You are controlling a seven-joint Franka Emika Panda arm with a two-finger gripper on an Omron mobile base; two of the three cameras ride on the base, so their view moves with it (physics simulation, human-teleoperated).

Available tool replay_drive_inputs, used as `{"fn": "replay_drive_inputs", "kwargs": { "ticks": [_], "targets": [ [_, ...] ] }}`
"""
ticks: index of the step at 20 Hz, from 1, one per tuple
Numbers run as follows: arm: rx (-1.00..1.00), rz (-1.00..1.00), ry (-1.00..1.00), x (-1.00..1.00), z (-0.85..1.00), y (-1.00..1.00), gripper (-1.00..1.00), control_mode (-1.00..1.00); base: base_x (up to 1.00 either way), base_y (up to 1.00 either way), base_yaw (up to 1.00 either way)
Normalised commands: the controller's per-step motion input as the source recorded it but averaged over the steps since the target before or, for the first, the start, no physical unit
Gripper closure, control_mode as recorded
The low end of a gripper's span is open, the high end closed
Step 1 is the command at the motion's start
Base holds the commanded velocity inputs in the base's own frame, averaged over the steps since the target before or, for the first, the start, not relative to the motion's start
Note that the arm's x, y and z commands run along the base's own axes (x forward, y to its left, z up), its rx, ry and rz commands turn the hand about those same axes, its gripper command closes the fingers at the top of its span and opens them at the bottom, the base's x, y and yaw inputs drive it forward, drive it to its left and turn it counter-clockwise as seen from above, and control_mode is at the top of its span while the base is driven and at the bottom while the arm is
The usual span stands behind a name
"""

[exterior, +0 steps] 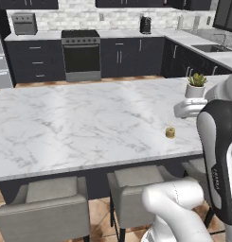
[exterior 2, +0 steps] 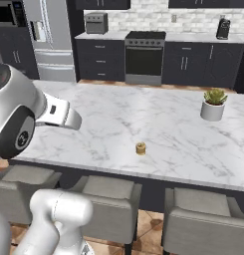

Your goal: Get the candle and the wine from the cabinet and move them to the dining counter.

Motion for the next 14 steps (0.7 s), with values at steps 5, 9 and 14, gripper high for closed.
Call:
{"fn": "replay_drive_inputs", "kwargs": {
  "ticks": [5, 9, 14],
  "targets": [
    [0.00, 0.00, -0.03, -0.11, 0.00, 0.01, -1.00, 1.00, -0.08, 0.01, 0.00],
    [0.00, 0.00, 0.00, 0.00, 0.00, 0.00, -1.00, 1.00, -0.66, 0.53, 0.00],
    [0.00, 0.00, 0.00, 0.00, 0.00, 0.00, -1.00, 1.00, -0.83, 1.00, -0.03]
  ]
}}
